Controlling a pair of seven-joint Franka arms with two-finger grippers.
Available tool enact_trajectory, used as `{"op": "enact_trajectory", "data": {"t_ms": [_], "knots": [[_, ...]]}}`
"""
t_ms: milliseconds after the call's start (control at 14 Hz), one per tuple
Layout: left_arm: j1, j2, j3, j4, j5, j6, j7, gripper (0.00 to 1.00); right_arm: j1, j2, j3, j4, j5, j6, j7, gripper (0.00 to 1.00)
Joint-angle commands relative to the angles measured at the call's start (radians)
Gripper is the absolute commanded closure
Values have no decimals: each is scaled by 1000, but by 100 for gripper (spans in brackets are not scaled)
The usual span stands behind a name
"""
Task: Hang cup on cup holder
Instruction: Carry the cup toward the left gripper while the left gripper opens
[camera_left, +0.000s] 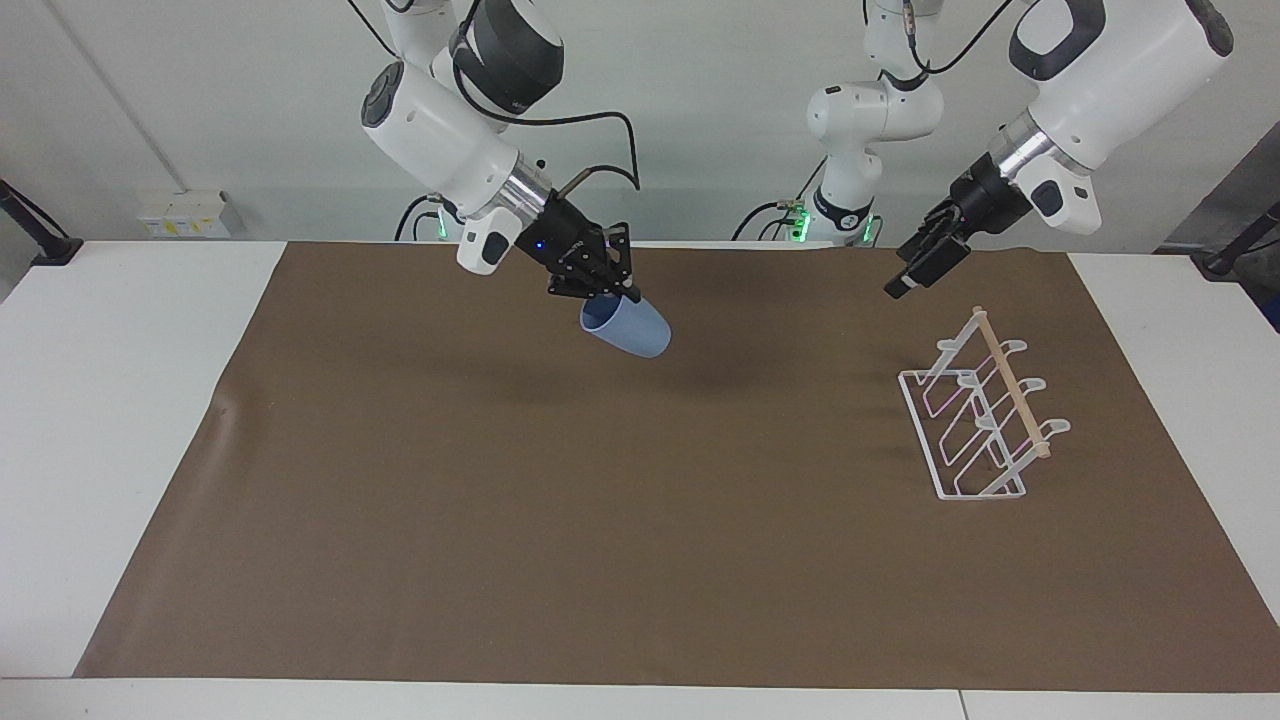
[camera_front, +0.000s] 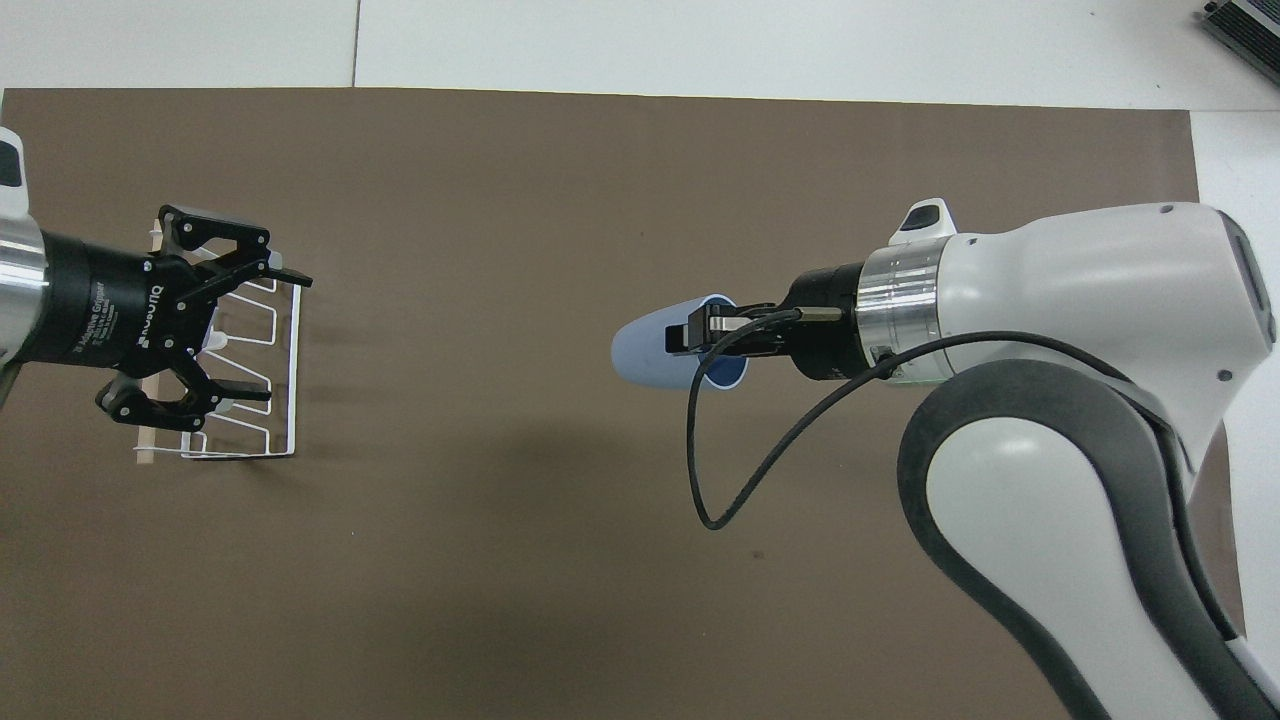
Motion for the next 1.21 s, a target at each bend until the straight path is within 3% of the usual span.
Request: {"op": "enact_trajectory", "data": {"t_ms": [0, 286, 429, 643, 1143], "knots": [[1, -54, 5, -91, -117, 84, -208, 0, -4, -2, 40, 6, 145, 59, -56, 100], [-4, -74, 3, -119, -216, 86, -301, 0, 97, -1, 69, 0, 271, 249, -47, 100], [-20, -77, 3, -120, -216, 86, -336, 0, 161, -2, 69, 2, 376, 325, -47, 100], [-68, -120, 3, -200, -214, 104, -330, 0, 238, -5, 71, 9, 506, 470, -53, 100], [-62, -111, 6, -151, -231, 75, -336, 0, 250, -8, 71, 14, 543, 490, -52, 100]]}}
